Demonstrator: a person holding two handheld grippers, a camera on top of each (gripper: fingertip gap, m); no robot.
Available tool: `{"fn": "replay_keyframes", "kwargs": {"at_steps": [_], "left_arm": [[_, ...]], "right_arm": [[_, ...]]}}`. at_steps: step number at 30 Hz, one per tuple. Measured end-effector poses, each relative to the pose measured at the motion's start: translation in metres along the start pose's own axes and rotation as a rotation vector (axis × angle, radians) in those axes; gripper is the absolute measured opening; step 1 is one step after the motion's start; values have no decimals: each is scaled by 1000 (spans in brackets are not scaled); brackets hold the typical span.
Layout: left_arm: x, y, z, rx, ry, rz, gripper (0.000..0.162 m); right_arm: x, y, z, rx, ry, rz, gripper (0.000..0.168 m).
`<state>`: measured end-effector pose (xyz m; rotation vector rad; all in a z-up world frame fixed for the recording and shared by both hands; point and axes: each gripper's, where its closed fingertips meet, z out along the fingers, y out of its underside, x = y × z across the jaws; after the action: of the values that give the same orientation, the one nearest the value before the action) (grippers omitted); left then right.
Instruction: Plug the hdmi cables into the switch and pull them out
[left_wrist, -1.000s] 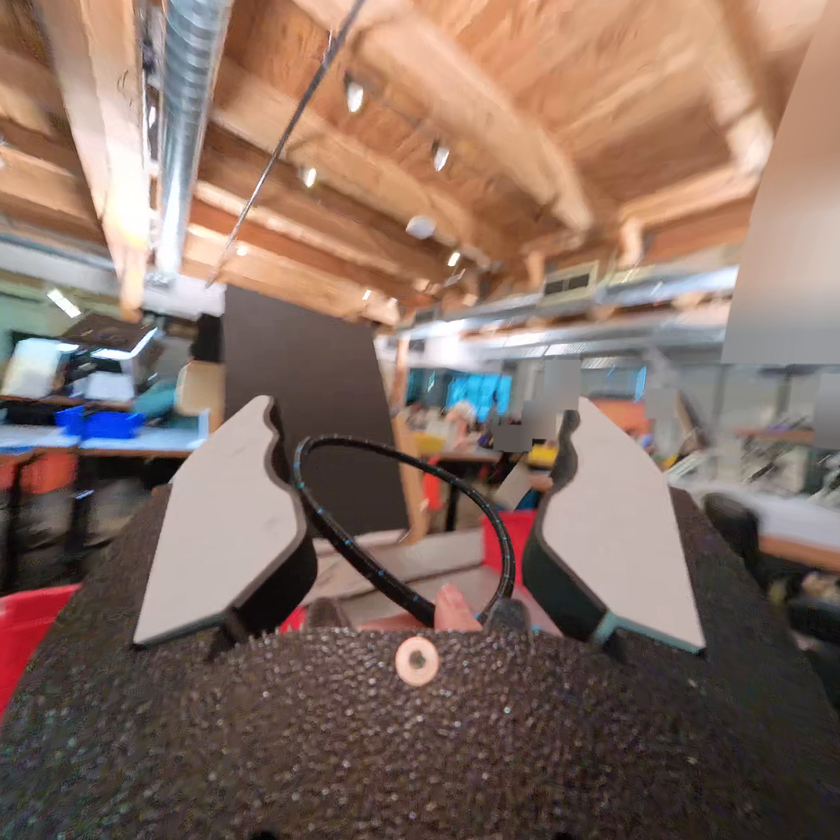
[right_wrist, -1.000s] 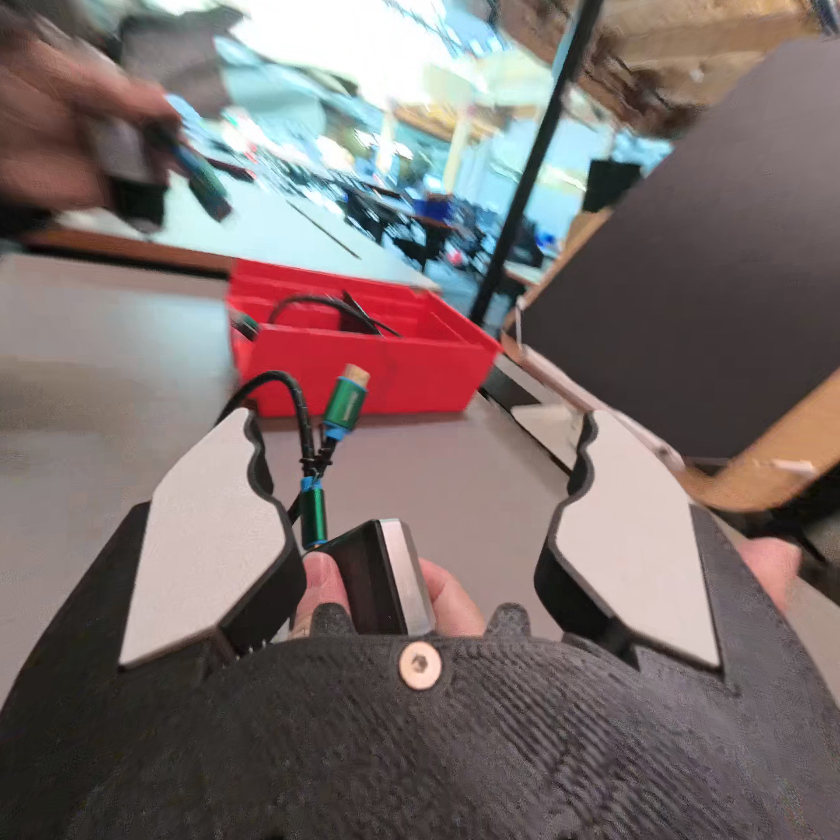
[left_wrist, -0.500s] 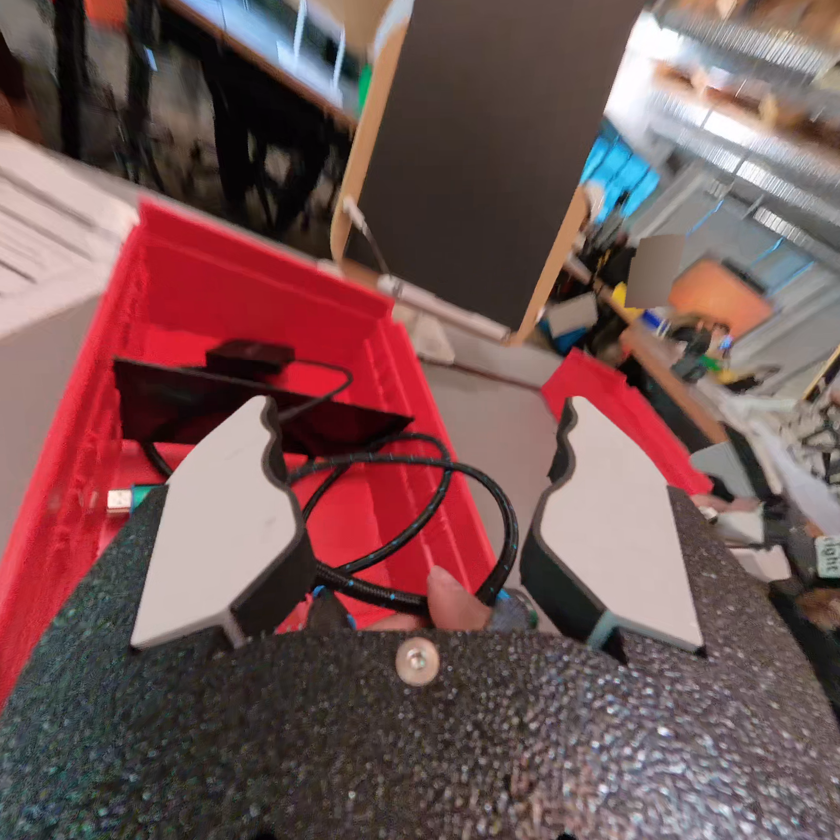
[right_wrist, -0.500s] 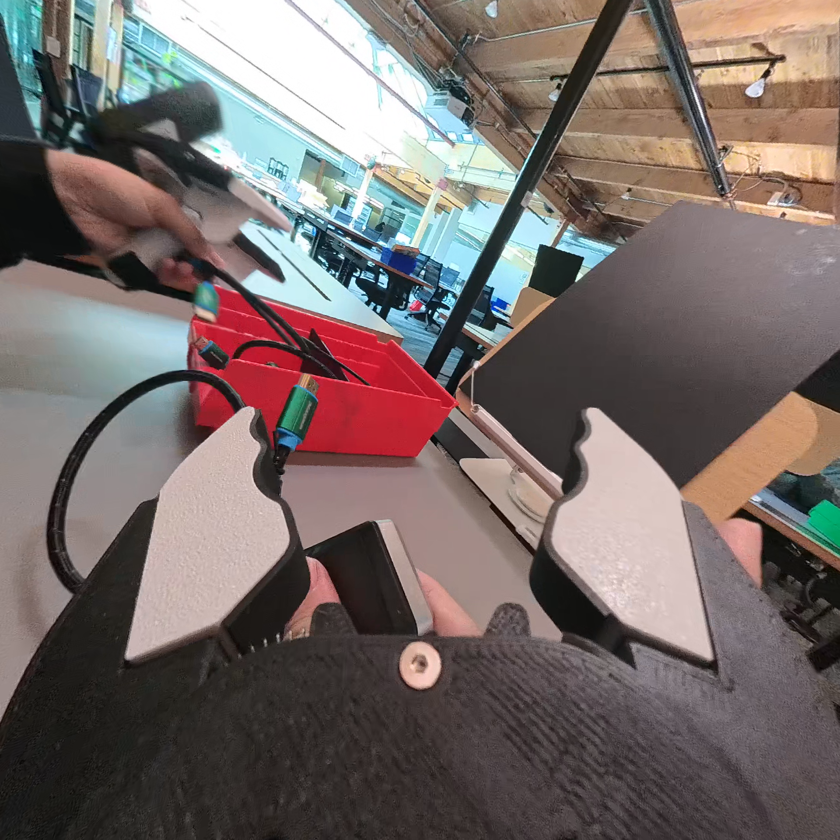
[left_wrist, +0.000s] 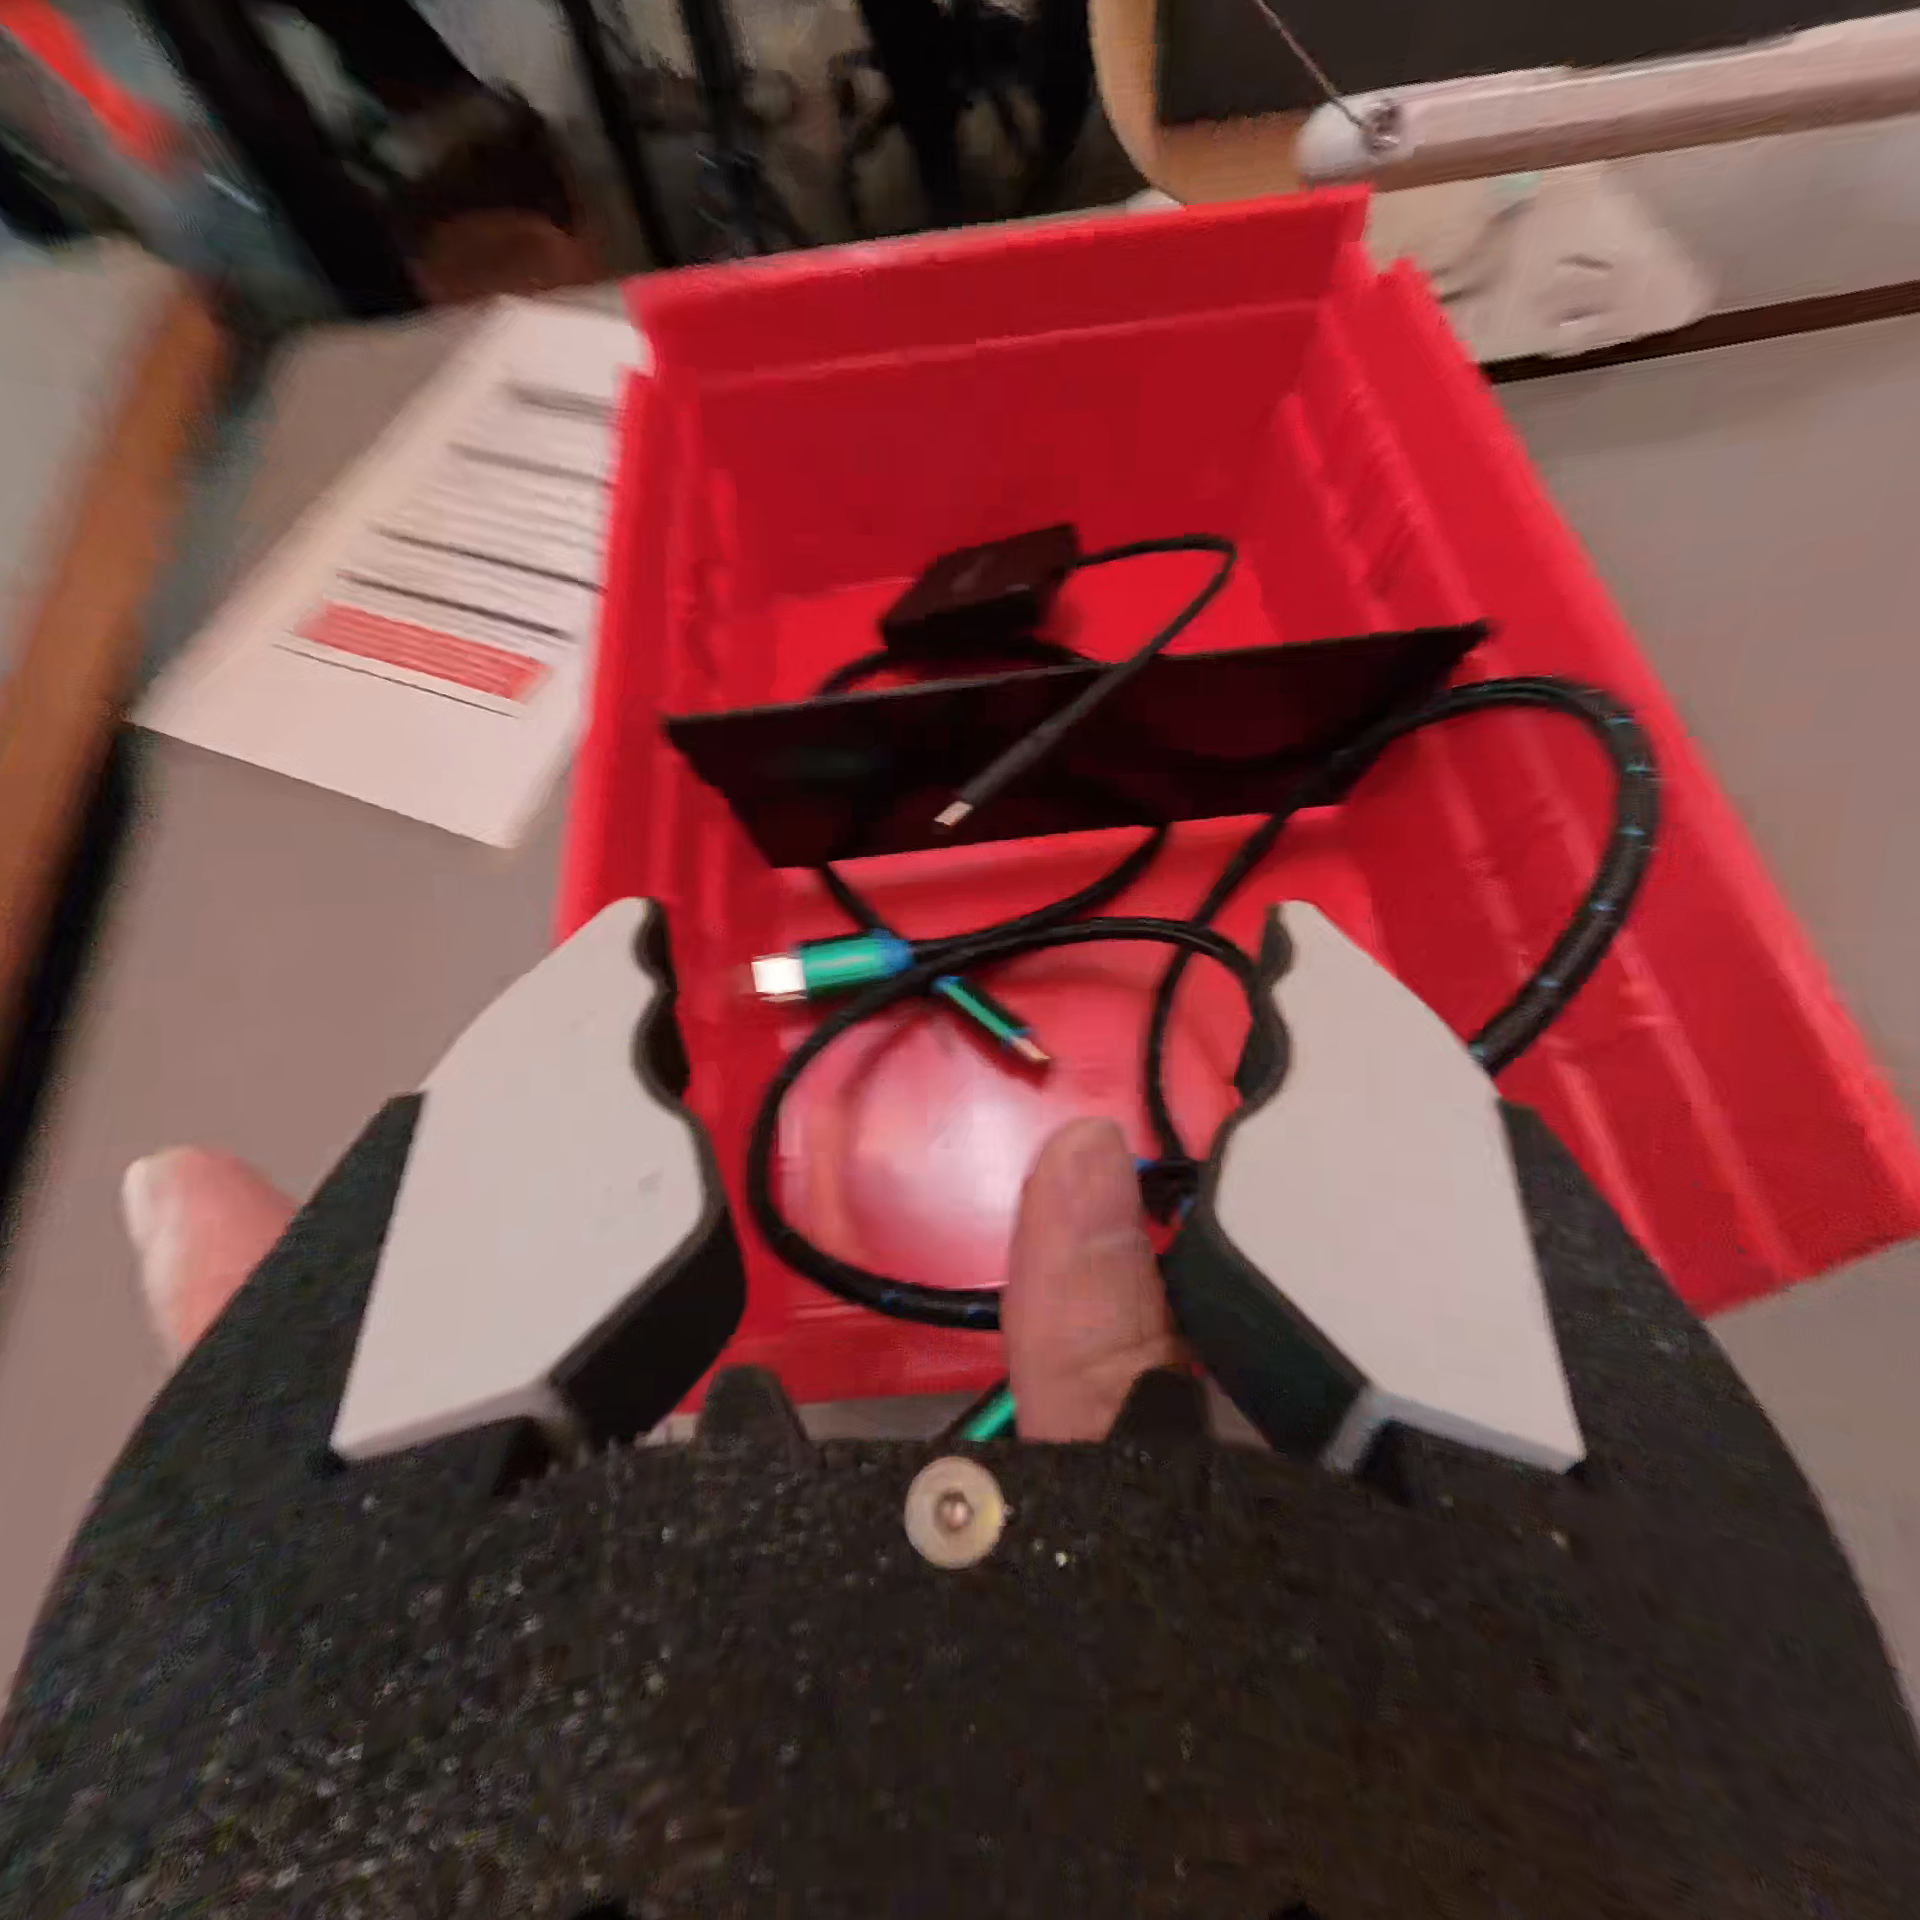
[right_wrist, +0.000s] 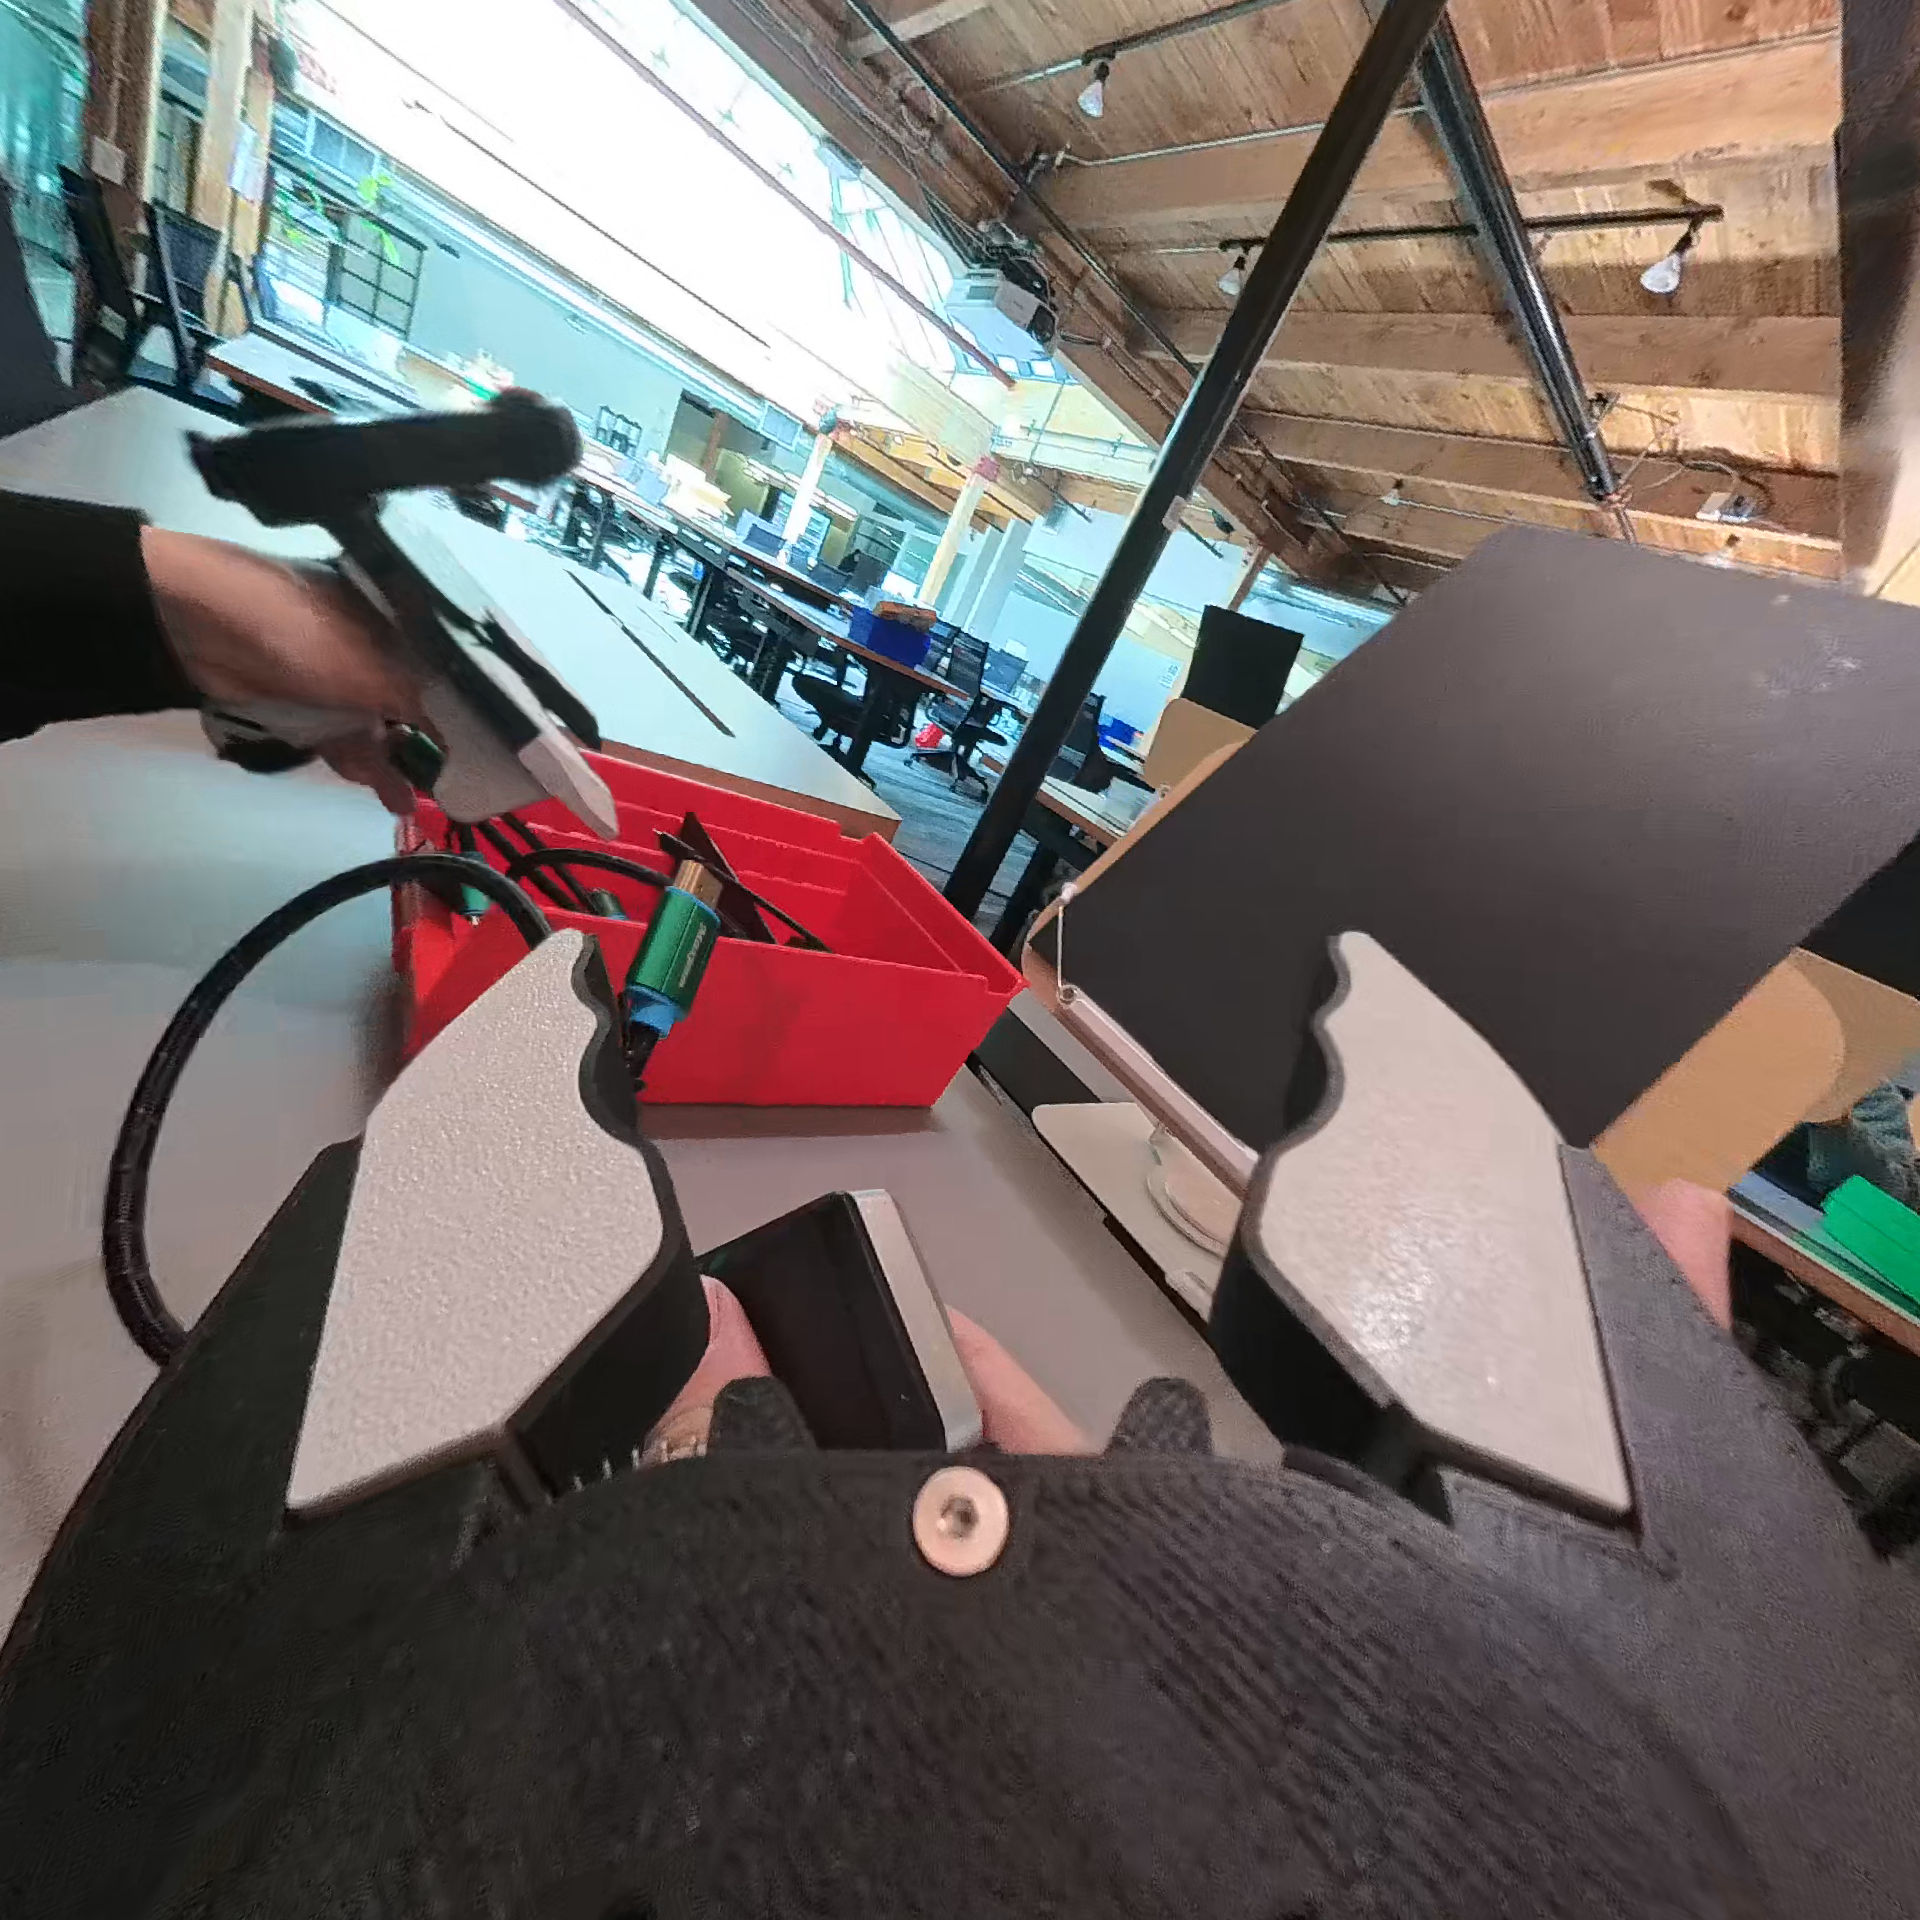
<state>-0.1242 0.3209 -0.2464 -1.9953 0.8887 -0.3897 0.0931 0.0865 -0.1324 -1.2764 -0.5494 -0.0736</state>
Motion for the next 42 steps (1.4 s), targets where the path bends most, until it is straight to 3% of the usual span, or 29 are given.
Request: {"fn": "replay_keyframes", "kwargs": {"at_steps": [1, 2, 5, 9, 11, 13, 15, 17, 19, 24, 27, 33, 38, 42], "left_arm": [[-9, -8, -8, 36, -86, 45, 90], [-14, -17, -19, 84, -147, 61, 80], [16, -56, -59, 294, -46, 62, 90], [122, -101, -133, 650, 353, 124, 109], [177, -102, -155, 774, 586, 189, 110], [217, -96, -165, 846, 767, 270, 122], [244, -80, -161, 782, 880, 358, 115], [256, -73, -149, 655, 890, 341, 114], [261, -74, -151, 659, 896, 310, 102], [269, -78, -164, 709, 954, 229, 112], [272, -79, -173, 725, 993, 208, 116], [273, -78, -184, 656, 1068, 164, 120], [262, -86, -184, 719, 1077, 68, 121], [265, -75, -181, 651, 1196, 28, 123]], "right_arm": [[2, -1, 0, -10, 11, 2, 124], [4, -1, 0, -16, 21, 3, 124], [8, -8, 0, 1, 42, 9, 124], [8, -16, 9, 31, 39, 69, 125], [-2, -24, 18, 64, -19, 82, 128], [-17, -33, 27, 94, -92, 93, 129], [-31, -42, 32, 120, -151, 91, 130], [-43, -51, 31, 156, -203, 84, 128], [-47, -47, 31, 123, -210, 43, 127], [-66, -57, 17, 190, -301, -60, 127], [-81, -40, 21, 66, -310, -265, 127], [-101, -36, 20, 1, -353, -394, 122], [-95, -46, 23, 41, -297, -394, 111], [-102, -51, 18, 89, -358, -313, 118]]}}
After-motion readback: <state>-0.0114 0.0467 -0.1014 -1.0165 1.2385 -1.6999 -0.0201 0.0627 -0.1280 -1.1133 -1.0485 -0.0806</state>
